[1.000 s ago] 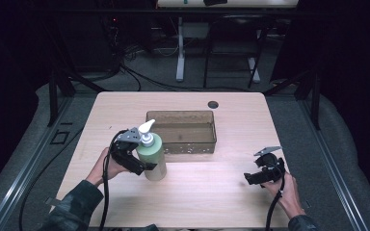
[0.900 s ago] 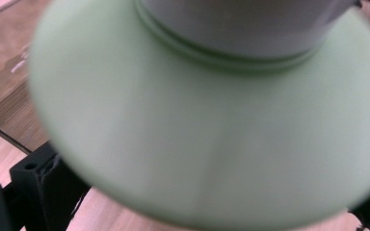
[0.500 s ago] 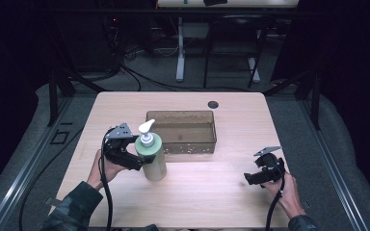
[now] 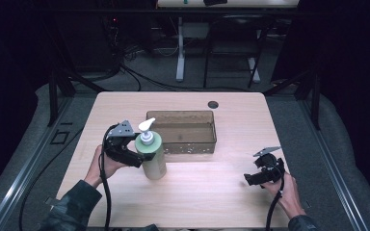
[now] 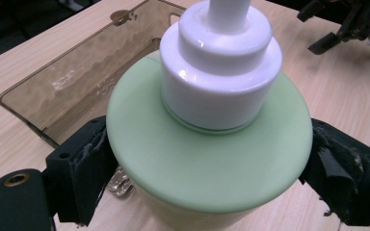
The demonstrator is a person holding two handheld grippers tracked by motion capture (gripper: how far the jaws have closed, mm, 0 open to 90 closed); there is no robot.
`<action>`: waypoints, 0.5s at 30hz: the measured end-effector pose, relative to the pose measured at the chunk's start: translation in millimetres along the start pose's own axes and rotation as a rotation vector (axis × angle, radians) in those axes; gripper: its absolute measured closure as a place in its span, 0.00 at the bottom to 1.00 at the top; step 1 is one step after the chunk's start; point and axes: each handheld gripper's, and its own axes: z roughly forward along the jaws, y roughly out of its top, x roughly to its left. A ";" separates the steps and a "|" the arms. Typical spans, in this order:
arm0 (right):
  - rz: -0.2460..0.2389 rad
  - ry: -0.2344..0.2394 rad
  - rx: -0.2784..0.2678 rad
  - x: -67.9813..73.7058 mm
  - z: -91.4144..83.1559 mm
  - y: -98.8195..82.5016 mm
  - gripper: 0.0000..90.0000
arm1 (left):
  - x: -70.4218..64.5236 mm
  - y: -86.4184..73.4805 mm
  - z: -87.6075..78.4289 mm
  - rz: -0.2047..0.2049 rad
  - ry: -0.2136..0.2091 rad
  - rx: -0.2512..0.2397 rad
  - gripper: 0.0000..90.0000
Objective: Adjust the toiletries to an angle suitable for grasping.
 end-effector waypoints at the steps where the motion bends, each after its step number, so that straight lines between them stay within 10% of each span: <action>1: -0.001 -0.002 0.000 0.0 -0.1 0.0 0.06 | 1.1 0.4 0.0 0.008 -0.009 0.004 0.13; 15: -0.003 -0.002 0.011 -1.6 1.2 -0.5 0.06 | 15.9 3.8 0.5 0.064 -0.058 0.029 0.13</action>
